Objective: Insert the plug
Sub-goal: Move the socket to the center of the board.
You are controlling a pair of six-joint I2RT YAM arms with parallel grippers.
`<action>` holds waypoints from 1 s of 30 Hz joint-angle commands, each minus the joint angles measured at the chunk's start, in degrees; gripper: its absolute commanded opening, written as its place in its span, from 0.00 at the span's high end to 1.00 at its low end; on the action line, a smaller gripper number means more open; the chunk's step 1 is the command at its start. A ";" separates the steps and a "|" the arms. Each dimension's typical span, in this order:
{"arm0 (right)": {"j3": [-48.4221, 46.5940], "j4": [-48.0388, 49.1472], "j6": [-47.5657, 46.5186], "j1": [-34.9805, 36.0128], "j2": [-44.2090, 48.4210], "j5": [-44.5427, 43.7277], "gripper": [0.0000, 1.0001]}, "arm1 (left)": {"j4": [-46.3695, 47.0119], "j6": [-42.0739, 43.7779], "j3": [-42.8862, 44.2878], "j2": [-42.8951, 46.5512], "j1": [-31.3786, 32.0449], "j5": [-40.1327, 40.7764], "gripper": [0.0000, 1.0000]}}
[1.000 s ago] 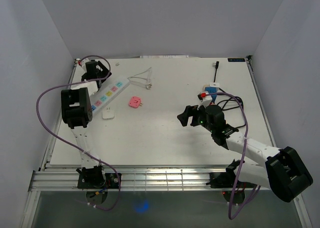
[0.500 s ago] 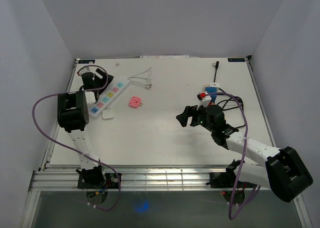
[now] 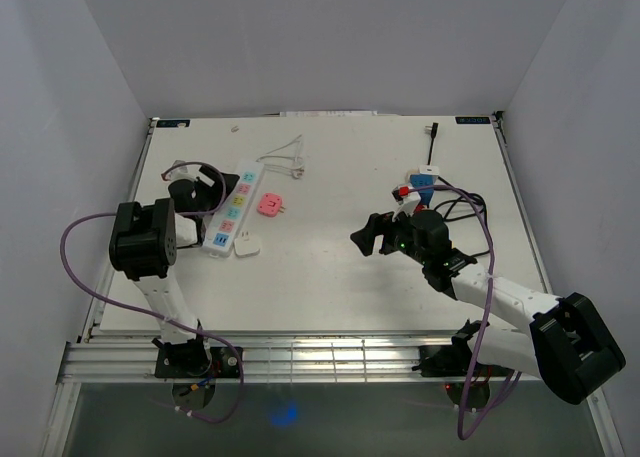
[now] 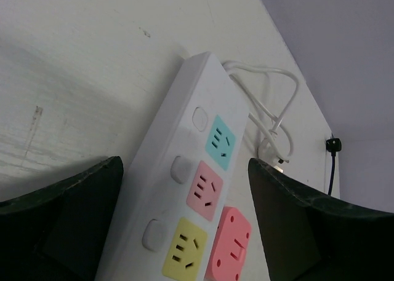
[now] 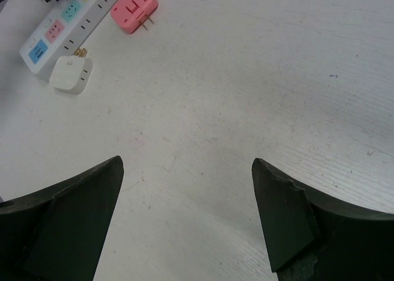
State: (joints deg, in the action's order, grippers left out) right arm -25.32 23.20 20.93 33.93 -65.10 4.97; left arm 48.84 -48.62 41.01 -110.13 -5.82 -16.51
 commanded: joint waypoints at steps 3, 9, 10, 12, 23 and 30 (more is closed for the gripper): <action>0.10 4.31 0.69 0.34 -0.29 2.15 0.10 | -5.86 2.03 5.19 -3.94 0.55 1.57 0.06; -0.96 3.43 0.17 0.35 0.06 2.67 0.10 | -8.67 2.83 13.99 -9.22 0.55 0.87 0.06; -0.96 3.43 0.17 0.43 0.06 2.94 0.10 | -9.02 3.00 15.22 -9.84 0.55 0.52 0.06; -1.40 3.60 0.08 0.34 -0.11 3.37 0.10 | -10.60 4.14 19.26 -12.21 0.55 -0.36 0.06; -2.45 4.66 1.31 0.34 -1.26 7.59 0.10 | -11.05 4.32 34.39 -25.66 0.73 -14.07 0.06; -2.54 5.01 1.48 0.34 -1.78 8.30 0.10 | -13.41 6.95 38.00 -27.60 2.48 -18.55 0.06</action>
State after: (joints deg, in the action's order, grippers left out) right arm -25.71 25.21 22.15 33.93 -66.89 12.08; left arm 43.38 -44.03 79.31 -135.24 -5.19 -31.38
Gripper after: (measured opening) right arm 0.900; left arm 0.941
